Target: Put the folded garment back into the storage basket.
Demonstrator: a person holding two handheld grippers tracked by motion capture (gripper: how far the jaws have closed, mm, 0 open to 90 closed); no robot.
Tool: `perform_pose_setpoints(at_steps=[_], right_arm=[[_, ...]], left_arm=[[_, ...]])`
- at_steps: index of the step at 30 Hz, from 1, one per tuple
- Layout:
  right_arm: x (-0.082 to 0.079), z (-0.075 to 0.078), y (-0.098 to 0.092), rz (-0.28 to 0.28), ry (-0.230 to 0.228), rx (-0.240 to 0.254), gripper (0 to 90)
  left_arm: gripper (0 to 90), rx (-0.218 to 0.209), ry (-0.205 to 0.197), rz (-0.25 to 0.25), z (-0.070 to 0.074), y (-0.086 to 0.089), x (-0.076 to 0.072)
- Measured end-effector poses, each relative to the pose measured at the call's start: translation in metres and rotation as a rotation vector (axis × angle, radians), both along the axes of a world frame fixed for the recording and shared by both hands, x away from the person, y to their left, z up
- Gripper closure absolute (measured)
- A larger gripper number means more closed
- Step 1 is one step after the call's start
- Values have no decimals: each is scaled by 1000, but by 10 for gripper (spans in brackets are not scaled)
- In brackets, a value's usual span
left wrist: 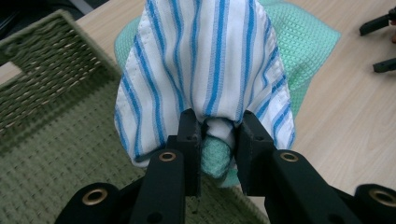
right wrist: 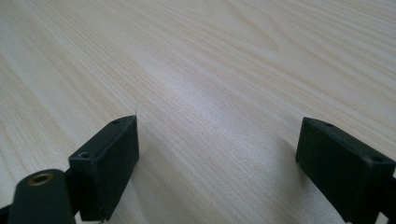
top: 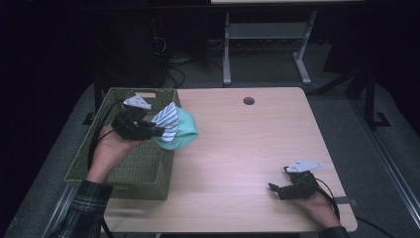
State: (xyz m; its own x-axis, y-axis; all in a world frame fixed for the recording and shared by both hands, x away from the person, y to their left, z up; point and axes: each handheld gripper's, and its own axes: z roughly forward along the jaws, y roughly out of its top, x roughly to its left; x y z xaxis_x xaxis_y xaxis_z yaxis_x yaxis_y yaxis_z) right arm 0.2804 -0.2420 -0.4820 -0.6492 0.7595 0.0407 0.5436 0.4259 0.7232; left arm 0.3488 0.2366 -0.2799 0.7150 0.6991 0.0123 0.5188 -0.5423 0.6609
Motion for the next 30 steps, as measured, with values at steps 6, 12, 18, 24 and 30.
perform_pose_setpoints(at_steps=[6, 12, 18, 24, 30], right_arm=[[0, 0, 0, -1, 1, 0, 125], [0, 0, 0, -1, 0, -1, 123], [0, 0, 1, -5, 0, 2, 120], [0, 0, 1, -7, -1, 2, 118], [0, 0, 1, -7, 0, 1, 117]], left_arm=[[732, 5, -19, 48, 1, 17, -1], [731, -13, -33, 104, 0, 32, -3], [731, 9, -54, 181, -2, 46, -5], [731, 11, -35, 251, -12, 59, -7], [730, 15, -32, 307, -27, 68, -7]])
